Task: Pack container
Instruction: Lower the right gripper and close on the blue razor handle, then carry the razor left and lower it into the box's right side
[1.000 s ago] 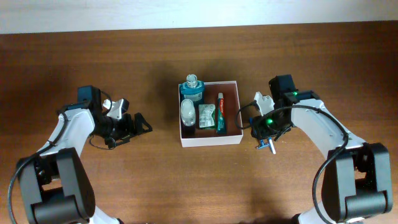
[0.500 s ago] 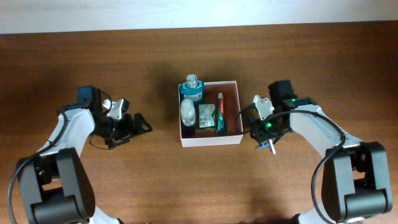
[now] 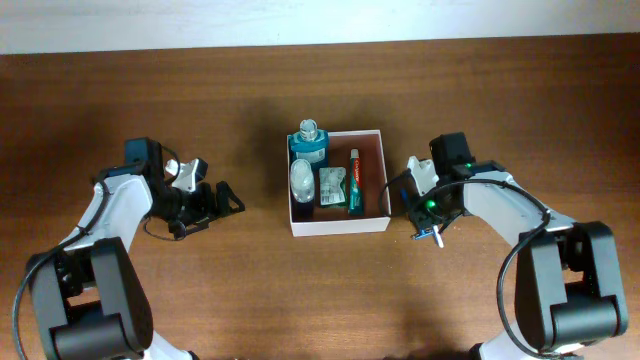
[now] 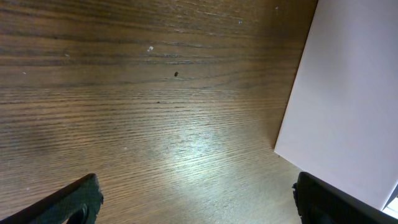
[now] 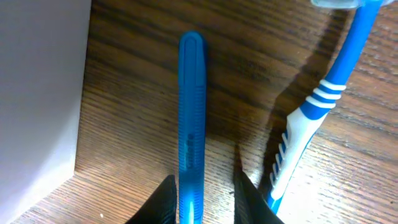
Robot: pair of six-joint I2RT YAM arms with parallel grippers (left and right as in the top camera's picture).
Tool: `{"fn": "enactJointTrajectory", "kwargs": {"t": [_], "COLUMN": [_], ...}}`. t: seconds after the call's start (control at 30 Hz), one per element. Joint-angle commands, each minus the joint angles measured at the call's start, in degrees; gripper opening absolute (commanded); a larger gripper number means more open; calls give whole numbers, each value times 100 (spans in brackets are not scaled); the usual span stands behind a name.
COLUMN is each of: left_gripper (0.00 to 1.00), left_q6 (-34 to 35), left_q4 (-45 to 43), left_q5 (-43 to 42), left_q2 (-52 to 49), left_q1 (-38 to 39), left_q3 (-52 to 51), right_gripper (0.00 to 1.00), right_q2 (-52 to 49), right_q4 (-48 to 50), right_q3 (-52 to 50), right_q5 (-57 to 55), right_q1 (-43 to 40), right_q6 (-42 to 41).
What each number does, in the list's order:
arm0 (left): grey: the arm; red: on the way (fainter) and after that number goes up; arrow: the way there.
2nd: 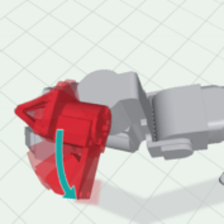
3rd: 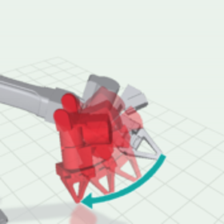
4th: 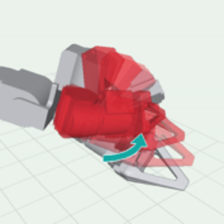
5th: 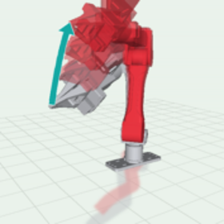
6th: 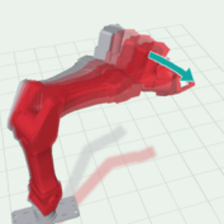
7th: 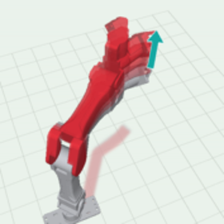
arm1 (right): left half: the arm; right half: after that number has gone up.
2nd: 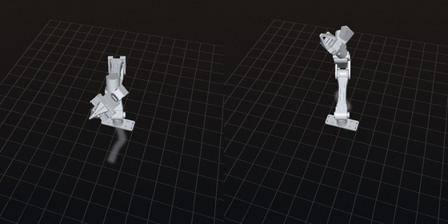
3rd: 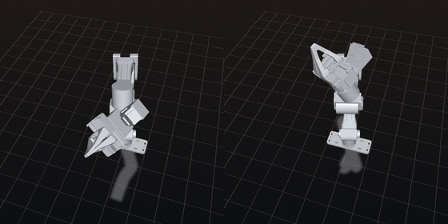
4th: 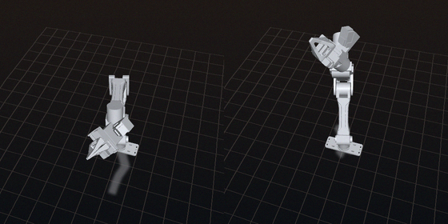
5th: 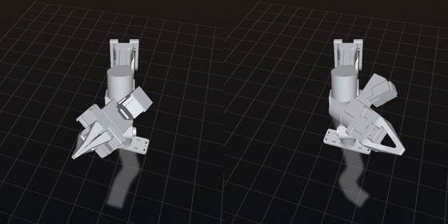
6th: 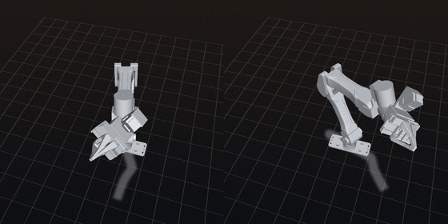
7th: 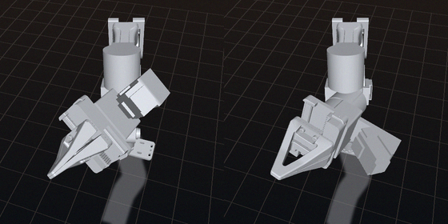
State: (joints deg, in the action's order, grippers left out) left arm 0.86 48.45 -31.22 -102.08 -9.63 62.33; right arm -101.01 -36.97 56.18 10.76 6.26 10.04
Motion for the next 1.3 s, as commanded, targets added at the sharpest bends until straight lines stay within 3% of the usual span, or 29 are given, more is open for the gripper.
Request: {"fn": "enactJointTrajectory", "kwargs": {"t": [0.0, 0.5, 1.07, 1.27], "left_gripper": [99, 99, 99, 99], "left_q6": [-70, -68, -68, -70], "left_q4": [2, 2, 2, 2], "left_q5": [-20, -20, -20, -20], "left_q2": [151, 151, 151, 151], "left_q1": [-17, -20, -17, -20], "left_q3": [-35, -35, -35, -35], "right_gripper": [22, 4, 4, 4], "right_q2": [-74, -72, 234, 490], "right_q4": [-4, -26, -2179, -2319], "right_q3": [-52, -17, 2197, 2505], "right_q5": [-90, -66, 684, 1113], "right_q1": [9, 9, 9, 52], "right_q6": [24, 22, -332, -855]}}
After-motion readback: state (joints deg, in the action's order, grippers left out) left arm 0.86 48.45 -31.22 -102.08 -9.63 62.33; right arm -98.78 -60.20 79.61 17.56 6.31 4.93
